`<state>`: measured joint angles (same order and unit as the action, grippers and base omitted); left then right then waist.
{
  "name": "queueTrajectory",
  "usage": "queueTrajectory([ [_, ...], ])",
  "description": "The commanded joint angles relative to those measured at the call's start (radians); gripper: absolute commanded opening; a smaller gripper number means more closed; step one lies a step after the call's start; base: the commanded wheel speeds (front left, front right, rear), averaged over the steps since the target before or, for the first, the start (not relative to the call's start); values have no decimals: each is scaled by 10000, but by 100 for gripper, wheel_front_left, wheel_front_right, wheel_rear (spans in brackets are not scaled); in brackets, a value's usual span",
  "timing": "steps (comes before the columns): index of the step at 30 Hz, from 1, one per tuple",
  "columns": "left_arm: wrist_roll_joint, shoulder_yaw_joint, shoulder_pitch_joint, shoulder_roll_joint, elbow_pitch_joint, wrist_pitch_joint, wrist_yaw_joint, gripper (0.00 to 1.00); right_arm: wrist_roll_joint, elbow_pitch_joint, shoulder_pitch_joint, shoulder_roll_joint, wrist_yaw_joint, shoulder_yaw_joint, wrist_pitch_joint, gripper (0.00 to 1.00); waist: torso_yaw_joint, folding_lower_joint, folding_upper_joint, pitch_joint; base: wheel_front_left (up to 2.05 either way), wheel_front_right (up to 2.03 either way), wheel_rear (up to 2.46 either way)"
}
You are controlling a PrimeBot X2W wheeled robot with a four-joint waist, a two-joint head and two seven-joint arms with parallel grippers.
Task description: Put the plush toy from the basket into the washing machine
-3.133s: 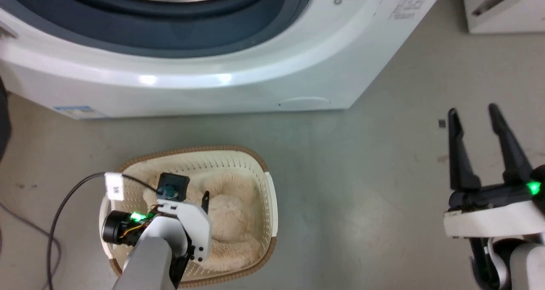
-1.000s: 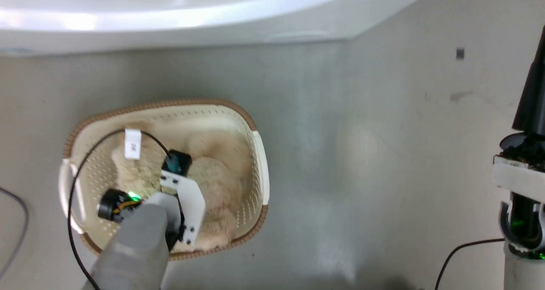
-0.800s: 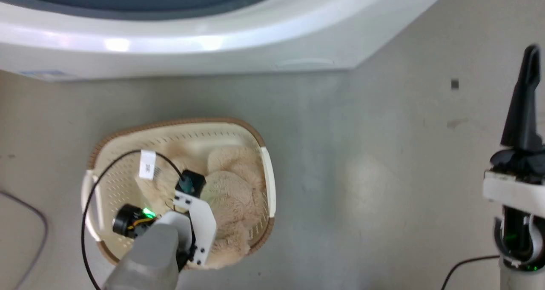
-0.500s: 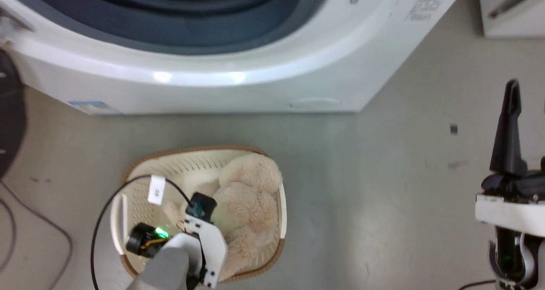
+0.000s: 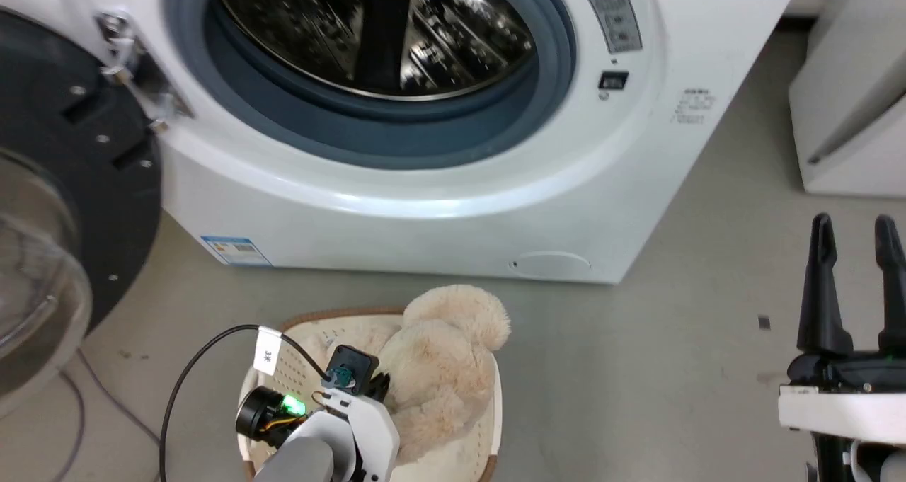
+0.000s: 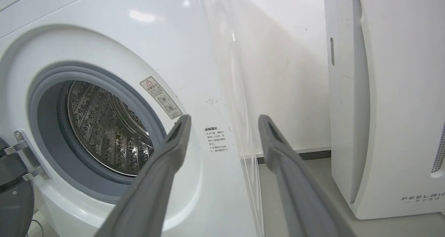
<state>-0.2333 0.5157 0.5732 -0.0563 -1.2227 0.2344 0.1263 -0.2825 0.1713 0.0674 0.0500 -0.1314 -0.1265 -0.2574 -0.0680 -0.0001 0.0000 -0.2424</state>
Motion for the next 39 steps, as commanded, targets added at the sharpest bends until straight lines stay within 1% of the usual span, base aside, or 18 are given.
queueTrajectory([
  [1, -62, 20, -59, -25, 186, 143, 43, 0, -23, -53, -198, 2, 7, -19, -44, 100, -217, 1, 0, 373, 0, 0, 0],
  [7, -183, -126, -178, -200, 990, 261, -108, 0, -117, -153, -530, 2, 7, -9, -44, 100, -372, 1, 0, 879, 0, 0, 0],
  [16, -225, -586, -645, -588, 3439, 271, -564, 0, -252, -251, -842, 2, 7, 3, -44, 100, -465, 1, 0, 1351, 0, 0, 0],
  [20, -222, -834, -836, -729, 4470, 272, -739, 0, -295, -248, -898, 2, 7, 17, -44, 100, -448, 1, 0, 1401, 0, 0, 0],
  [25, -257, -1205, -815, -782, 5440, 272, -921, 0, -330, -218, -820, 2, 7, 18, -44, 100, -366, 1, 0, 1275, 0, 0, 0],
  [31, -243, -1686, -450, -796, 6081, 273, -1070, 0, -344, -178, -542, 2, 7, 65, -44, 100, -97, 1, 0, 868, 0, 0, 0],
  [35, -238, -1949, -122, -804, 6161, 273, -1113, 0, -340, -142, -378, 2, 7, 87, -44, 100, 90, 1, 0, 607, 0, 0, 0],
  [39, -177, -2292, 401, -903, 6066, 273, -1178, 0, -352, -84, -131, 2, 7, 186, -44, 100, 451, 1, 0, 147, 0, 0, 0],
])
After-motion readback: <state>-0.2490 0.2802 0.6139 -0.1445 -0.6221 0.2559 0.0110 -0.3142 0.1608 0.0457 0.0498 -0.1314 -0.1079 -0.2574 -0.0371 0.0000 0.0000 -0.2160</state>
